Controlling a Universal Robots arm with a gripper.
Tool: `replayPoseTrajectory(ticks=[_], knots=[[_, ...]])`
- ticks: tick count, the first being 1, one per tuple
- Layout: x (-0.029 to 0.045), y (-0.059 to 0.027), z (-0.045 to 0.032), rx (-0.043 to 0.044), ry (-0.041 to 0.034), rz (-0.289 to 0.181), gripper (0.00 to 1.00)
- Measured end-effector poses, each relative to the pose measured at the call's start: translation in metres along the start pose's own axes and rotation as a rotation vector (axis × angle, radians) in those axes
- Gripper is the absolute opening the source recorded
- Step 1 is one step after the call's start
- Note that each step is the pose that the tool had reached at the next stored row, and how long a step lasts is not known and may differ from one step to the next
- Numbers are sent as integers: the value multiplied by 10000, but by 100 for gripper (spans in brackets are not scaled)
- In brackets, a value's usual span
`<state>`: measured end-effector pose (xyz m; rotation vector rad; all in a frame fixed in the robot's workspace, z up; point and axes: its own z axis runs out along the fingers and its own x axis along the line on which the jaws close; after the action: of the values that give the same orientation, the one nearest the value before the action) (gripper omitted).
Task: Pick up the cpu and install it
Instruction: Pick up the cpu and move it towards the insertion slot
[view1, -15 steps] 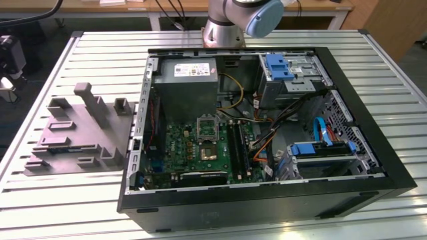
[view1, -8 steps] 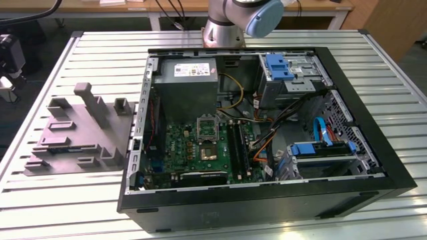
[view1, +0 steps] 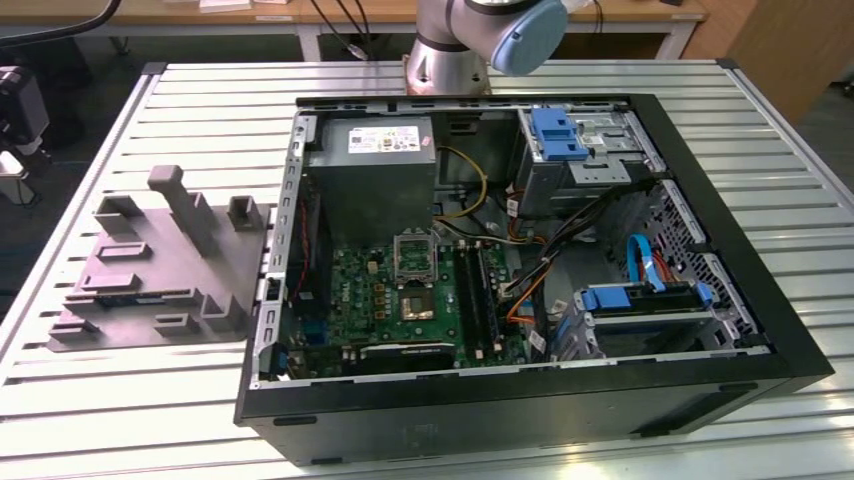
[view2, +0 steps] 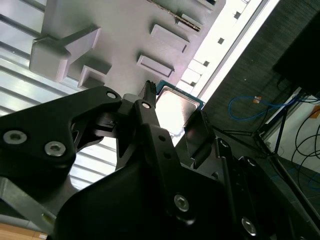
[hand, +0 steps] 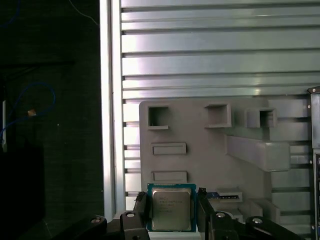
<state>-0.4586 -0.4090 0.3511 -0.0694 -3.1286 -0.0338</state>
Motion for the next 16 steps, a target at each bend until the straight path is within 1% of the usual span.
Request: replayPoseTrajectory(ticks=[10, 16], knots=[[0, 0, -20, 1, 2, 0, 47], [1, 1, -60, 1, 1, -1, 47]])
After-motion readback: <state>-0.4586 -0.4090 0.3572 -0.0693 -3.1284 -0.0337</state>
